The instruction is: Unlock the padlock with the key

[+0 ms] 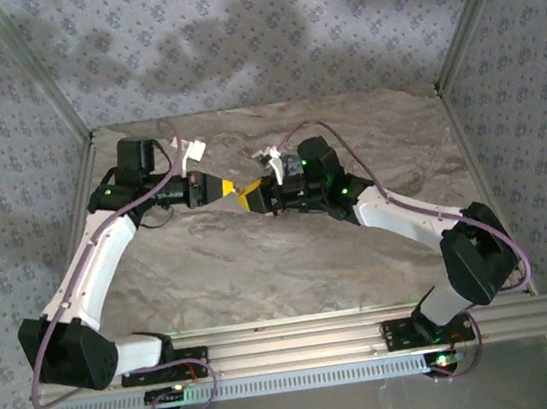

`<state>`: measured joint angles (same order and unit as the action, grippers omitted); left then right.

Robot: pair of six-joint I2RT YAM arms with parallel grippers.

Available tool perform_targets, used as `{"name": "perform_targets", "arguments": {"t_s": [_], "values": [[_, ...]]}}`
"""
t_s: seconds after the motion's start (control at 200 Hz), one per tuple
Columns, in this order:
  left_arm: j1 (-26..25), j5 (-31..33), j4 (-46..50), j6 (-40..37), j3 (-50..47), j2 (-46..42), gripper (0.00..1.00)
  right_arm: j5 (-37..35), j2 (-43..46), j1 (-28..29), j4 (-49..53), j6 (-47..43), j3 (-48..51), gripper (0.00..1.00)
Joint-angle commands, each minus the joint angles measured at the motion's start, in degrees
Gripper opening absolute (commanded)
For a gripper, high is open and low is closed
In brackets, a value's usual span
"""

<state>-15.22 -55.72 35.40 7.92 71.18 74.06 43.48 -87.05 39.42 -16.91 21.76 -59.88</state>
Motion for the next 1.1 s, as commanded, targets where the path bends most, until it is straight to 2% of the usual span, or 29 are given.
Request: {"name": "perform_targets", "arguments": {"t_s": [0.0, 0.05, 0.17, 0.29, 0.52, 0.764, 1.094], "values": [[0.02, 8.27, 6.76, -4.61, 3.72, -0.55, 0.00, -1.82, 1.96, -0.36, 8.88, -5.06, -1.30, 0.52], [-0.05, 12.09, 9.04, -5.38, 4.70, -0.42, 0.00, -3.90, 3.39, -0.38, 12.87, -8.14, -0.89, 0.59], [-0.15, 16.06, 12.18, -5.82, 6.50, 0.51, 0.00, -10.49, 6.92, -0.21, 17.31, -12.48, 0.86, 0.63], [-0.57, 16.16, 11.89, -4.96, 7.13, 0.37, 0.00, -15.88, 8.66, 0.64, 17.81, -14.90, 1.14, 0.63], [-1.30, 15.51, 11.75, -3.96, 7.50, -0.15, 0.00, -21.66, 8.21, 4.32, 19.86, -20.18, -1.76, 0.62], [-1.63, 12.70, 13.11, -3.14, 8.32, 0.13, 0.00, -36.96, 7.95, 11.54, 18.27, -29.18, -3.64, 0.55], [-2.09, 11.16, 13.60, -1.79, 8.03, -0.64, 0.00, -53.37, 4.33, 19.12, 14.83, -42.72, -7.39, 0.56]]}}
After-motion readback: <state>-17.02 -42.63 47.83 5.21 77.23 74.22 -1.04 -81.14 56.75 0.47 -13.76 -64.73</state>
